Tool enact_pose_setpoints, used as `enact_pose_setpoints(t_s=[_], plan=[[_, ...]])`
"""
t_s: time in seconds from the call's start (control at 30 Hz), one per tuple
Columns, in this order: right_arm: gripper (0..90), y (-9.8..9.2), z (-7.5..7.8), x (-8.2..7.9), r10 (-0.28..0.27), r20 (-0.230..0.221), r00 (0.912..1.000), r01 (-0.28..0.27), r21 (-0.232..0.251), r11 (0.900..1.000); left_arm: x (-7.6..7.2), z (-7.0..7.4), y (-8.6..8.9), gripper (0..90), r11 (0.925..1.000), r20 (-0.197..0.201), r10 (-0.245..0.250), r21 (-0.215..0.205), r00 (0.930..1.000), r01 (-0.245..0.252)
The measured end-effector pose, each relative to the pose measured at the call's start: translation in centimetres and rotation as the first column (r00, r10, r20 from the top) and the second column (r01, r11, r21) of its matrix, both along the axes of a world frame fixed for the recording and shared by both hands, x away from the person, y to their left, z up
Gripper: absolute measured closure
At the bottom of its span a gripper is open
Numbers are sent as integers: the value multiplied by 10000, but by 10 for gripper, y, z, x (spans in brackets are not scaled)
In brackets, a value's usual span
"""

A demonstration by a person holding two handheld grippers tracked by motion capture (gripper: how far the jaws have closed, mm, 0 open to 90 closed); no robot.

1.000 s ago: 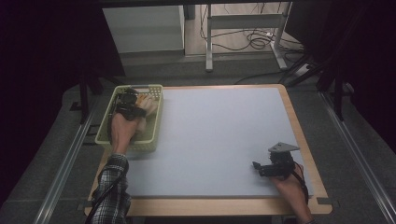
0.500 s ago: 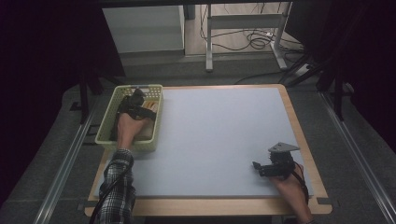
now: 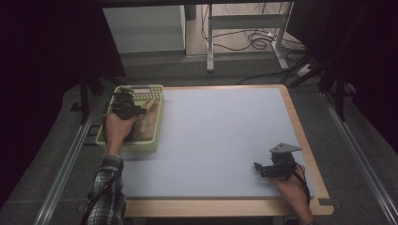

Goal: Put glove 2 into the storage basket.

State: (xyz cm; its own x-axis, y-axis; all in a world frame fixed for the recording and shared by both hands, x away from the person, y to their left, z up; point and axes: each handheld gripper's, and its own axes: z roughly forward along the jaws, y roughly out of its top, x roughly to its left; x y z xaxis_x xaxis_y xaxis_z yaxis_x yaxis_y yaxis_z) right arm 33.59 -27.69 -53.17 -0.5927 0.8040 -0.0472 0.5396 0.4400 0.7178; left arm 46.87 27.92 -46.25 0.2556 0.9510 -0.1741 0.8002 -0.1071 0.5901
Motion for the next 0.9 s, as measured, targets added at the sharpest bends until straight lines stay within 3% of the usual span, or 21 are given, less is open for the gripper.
enact_pose_setpoints(t_s=[0.1, 0.27, 0.33, 0.5, 0.63, 0.7, 0.73, 0.8, 0.9], plan=[[83, 0, 0, 0, 1, 4, 10000, -1, 5, 10000, 0, 2, -8, 334, 9992, 181, -169, 352, 9997, 163], [83, 0, 0, 0, -1, 4, 10000, 1, 3, 10000, 0, 1, -4, 516, 9884, 103, 596, 1393, 9982, -605], [84, 0, 0, 0, 3, 4, 10000, -3, 9, 10000, 1, -3, 0, 569, 9835, -37, 911, 1576, 9958, -894], [84, 0, 0, 0, -2, -2, 10000, 2, 12, 10000, 5, -9, 2, 596, 9842, -425, 1002, 1506, 9941, -927], [83, 0, 0, 0, 0, -3, 10000, 0, 10, 10000, 8, -9, -5, 588, 9951, -660, 532, 866, 9964, -474], [83, 0, 0, 0, 1, -1, 10000, -1, 11, 10000, 10, -11, -12, 579, 9949, -724, 285, 987, 9970, -213], [83, 0, 0, 0, 9, 9, 10000, -9, -3, 10000, 10, -10, -14, 573, 9925, -552, 241, 1210, 9982, -172], [84, 0, 0, 0, 4, 7, 10000, -4, 7, 10000, 9, -7, -15, 572, 9926, -16, 417, 1138, 9991, -412], [84, 0, 0, 0, 3, 5, 10000, -3, 7, 10000, 6, 1, -11, 592, 9862, 702, 946, 1293, 9930, -1031]])
